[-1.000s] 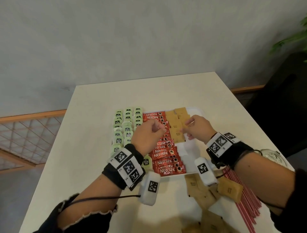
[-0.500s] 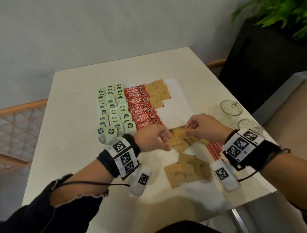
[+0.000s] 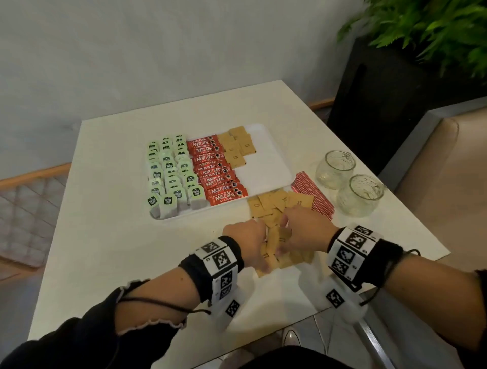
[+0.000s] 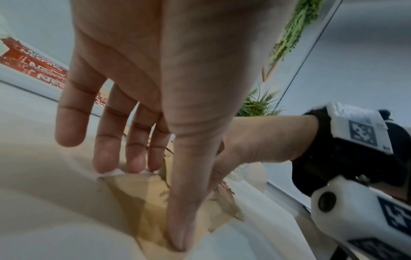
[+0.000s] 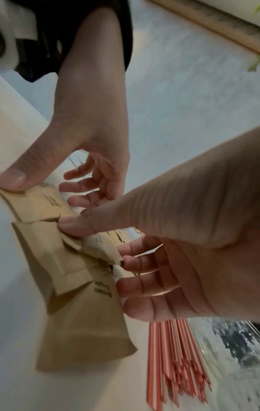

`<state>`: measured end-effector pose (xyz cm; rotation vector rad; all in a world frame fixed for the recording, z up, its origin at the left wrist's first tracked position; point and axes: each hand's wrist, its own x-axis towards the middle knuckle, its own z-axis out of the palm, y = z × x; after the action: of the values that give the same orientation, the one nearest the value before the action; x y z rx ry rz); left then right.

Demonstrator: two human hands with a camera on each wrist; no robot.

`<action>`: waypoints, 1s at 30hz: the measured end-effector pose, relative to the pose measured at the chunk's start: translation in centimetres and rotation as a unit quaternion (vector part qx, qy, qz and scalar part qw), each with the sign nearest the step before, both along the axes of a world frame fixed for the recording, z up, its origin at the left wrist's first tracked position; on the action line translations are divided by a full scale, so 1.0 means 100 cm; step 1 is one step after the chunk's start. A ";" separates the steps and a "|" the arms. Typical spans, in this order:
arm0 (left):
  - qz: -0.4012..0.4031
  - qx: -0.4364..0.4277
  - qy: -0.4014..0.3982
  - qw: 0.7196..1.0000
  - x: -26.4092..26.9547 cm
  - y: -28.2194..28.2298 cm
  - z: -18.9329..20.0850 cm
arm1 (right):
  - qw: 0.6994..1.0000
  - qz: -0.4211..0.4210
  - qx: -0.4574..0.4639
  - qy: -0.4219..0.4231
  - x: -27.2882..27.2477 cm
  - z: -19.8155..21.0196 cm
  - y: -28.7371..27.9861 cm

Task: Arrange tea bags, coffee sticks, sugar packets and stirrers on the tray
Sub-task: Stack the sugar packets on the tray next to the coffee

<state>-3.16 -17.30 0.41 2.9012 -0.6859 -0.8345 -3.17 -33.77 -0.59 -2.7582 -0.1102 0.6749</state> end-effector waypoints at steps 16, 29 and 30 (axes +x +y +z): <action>0.025 -0.039 0.028 0.999 0.003 0.004 -0.004 | 0.998 -0.061 -0.027 -0.005 -0.026 -0.002 -0.012; 0.109 -0.141 0.061 0.982 0.012 0.003 0.012 | 0.993 -0.095 0.061 0.019 -0.026 -0.007 -0.015; 0.130 -0.162 0.079 0.975 0.013 0.004 0.013 | 0.994 -0.089 0.055 0.022 -0.025 -0.009 -0.015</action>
<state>-1.89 -16.95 1.66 2.5289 -0.3746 -0.8206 -5.68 -35.31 -1.46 -2.6065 0.1037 0.6611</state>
